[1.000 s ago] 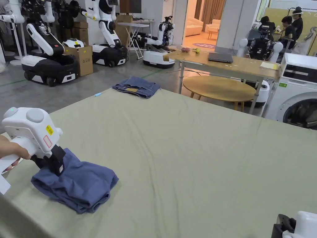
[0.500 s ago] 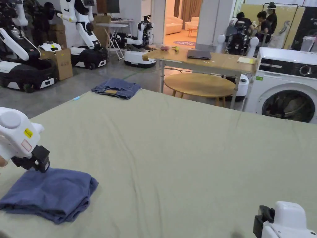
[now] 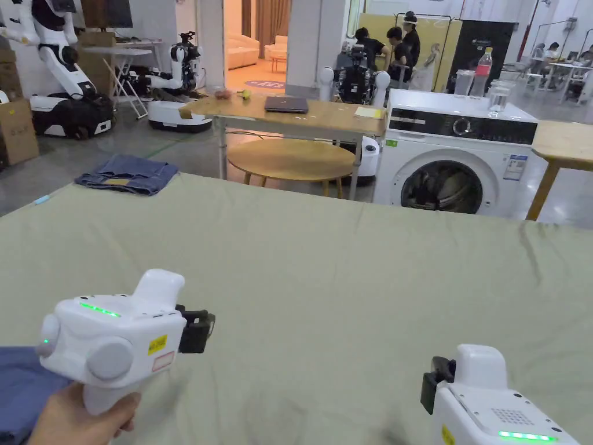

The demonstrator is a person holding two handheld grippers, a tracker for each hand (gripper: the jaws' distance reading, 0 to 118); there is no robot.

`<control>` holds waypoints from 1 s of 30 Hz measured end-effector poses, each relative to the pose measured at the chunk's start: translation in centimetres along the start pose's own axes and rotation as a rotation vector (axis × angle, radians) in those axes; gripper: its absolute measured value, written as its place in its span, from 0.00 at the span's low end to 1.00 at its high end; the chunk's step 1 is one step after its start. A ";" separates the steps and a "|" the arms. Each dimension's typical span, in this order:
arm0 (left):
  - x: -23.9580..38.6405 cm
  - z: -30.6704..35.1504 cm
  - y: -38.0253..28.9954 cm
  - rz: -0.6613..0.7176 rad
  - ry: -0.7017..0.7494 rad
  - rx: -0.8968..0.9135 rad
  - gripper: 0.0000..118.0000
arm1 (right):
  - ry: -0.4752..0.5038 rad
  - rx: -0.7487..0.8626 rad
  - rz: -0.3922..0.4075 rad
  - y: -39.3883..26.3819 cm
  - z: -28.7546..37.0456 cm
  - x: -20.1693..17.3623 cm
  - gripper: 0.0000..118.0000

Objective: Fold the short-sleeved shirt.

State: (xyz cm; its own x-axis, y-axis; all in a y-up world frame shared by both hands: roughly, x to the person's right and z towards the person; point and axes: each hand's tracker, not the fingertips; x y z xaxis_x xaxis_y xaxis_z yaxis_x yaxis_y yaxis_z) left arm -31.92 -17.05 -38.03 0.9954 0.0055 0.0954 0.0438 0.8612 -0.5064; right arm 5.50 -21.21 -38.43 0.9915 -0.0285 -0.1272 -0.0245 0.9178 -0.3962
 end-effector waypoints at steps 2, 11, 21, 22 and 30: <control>2.8 -0.8 -0.7 0.017 0.013 0.051 0.35 | -0.015 0.015 -0.013 0.4 0.3 0.6 0.00; 9.3 -0.7 -2.0 0.082 0.089 0.259 0.28 | -0.056 0.106 -0.025 1.9 1.2 1.6 0.00; 10.6 1.1 -1.9 0.040 0.172 0.375 0.00 | -0.054 0.176 -0.049 2.1 1.5 0.8 0.00; 10.6 1.1 -2.0 0.046 0.181 0.379 0.00 | -0.054 0.186 -0.051 2.1 1.6 0.7 0.00; 10.2 1.5 -2.1 0.073 0.186 0.378 0.00 | -0.061 0.214 -0.051 2.0 2.2 0.6 0.00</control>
State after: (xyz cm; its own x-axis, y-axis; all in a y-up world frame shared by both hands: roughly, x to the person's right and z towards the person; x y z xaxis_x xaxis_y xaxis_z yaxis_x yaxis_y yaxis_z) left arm -22.03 -18.02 -34.74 0.9946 0.0112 -0.1030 -0.0269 0.9879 -0.1526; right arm 6.36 -18.52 -37.32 0.9968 -0.0588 -0.0538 0.0470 0.9791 -0.1980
